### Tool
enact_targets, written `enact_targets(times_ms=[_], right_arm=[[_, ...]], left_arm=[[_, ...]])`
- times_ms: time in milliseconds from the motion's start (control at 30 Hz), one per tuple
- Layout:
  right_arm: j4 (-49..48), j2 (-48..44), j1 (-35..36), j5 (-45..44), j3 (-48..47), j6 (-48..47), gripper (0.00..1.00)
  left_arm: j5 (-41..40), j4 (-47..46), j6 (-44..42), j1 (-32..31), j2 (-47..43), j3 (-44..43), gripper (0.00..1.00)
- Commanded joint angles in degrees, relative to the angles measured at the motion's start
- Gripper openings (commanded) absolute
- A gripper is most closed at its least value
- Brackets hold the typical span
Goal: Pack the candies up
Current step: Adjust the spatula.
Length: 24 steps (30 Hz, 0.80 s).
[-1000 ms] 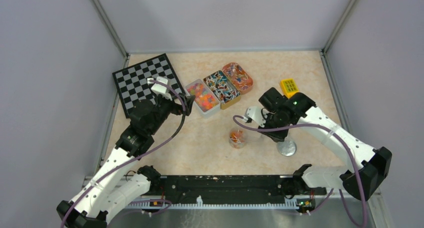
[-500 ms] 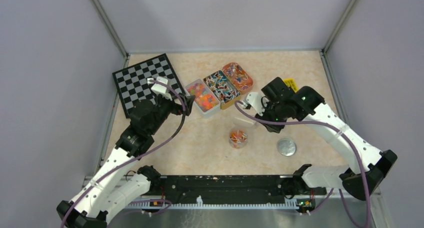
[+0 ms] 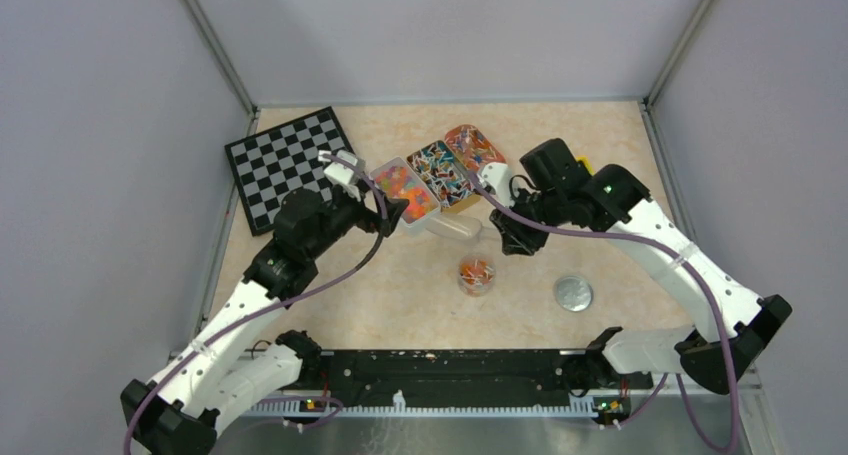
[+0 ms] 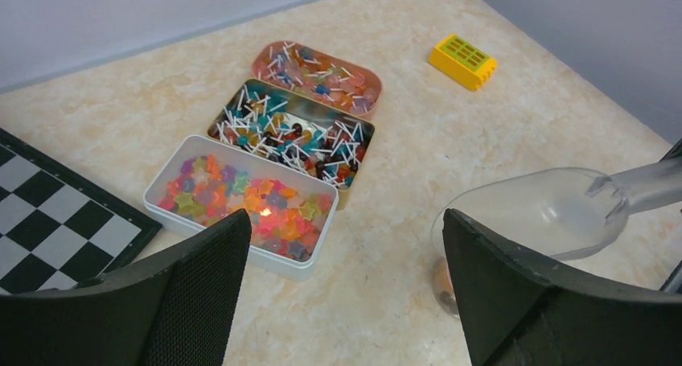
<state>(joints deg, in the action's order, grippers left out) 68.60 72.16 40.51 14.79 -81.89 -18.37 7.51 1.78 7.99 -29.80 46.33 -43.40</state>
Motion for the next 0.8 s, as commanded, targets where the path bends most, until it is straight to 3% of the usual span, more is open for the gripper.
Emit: enact_targets(times_ms=[0,267,467,667,767], right_arm=[[-9.1,-5.4,0.7,7.9,-1.8,1.2,0.00],[-21.3,-14.4,0.7,11.6,4.6,1.5,0.00],[-23.0,-15.4,0.7,11.4,6.2,2.2,0.00],[-19.0,-12.6,0.7,3.9,4.7,5.3,0.00],[-17.0,-11.4,0.7,1.0,3.7,5.8,0.00]], left_arm=[[5.7,-2.1,0.7,-0.2,3.1,-1.7,0.91],[10.2,-2.1,0.9,-0.2,6.1,-1.9,0.83],[11.2,-2.4,1.3,-0.3,6.4,-2.0,0.81],[-0.2,-0.8,-1.1,-0.3,1.0,-1.2,0.90],[-6.9,-4.1,3.6,-0.2,-2.9,0.9,0.95]])
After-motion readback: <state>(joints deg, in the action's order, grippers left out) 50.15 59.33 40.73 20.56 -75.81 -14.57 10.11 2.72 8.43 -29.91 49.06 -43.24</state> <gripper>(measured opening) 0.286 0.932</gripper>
